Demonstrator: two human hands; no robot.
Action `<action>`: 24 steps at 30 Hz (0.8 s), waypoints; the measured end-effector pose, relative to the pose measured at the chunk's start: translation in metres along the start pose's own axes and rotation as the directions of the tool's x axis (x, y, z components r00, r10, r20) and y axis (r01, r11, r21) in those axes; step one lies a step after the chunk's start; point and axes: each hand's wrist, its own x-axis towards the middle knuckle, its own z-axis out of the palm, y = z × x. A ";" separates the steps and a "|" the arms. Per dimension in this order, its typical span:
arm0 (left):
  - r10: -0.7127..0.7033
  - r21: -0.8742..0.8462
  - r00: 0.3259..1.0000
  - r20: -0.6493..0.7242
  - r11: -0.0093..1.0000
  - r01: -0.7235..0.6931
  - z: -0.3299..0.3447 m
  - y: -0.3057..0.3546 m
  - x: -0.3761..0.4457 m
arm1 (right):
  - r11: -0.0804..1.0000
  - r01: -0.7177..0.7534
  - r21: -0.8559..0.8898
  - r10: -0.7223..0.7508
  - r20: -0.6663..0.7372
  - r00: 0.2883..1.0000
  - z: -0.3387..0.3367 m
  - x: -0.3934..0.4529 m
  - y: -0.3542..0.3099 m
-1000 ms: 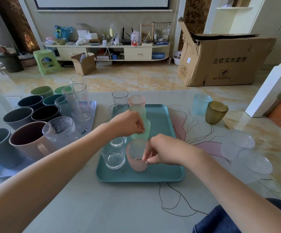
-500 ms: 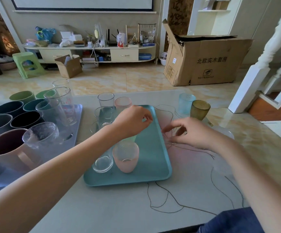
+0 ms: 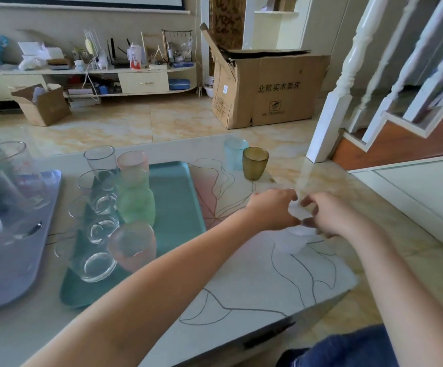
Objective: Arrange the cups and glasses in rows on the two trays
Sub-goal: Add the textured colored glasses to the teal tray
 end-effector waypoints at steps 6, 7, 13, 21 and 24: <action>0.002 0.103 1.000 -0.018 0.995 0.000 0.007 0.000 0.004 | 0.997 -0.034 0.075 0.022 0.152 0.988 -0.005 0.009 -0.017; 0.031 0.145 0.998 -0.046 0.989 -0.024 0.007 -0.001 0.002 | 0.995 -0.041 0.085 0.027 0.164 0.986 -0.007 0.011 -0.021; 0.100 0.184 0.991 -0.091 0.979 -0.082 -0.001 -0.025 -0.011 | 0.985 -0.066 0.160 0.035 0.187 0.982 -0.013 0.020 -0.044; 0.012 0.108 0.988 -0.154 0.994 0.005 -0.046 -0.068 -0.019 | 0.978 0.098 0.186 -0.126 0.146 0.981 0.004 0.021 -0.093; -0.011 -0.001 0.978 -0.209 1.000 0.011 -0.075 -0.091 -0.021 | 0.951 0.164 0.261 -0.183 0.050 0.982 0.008 0.024 -0.106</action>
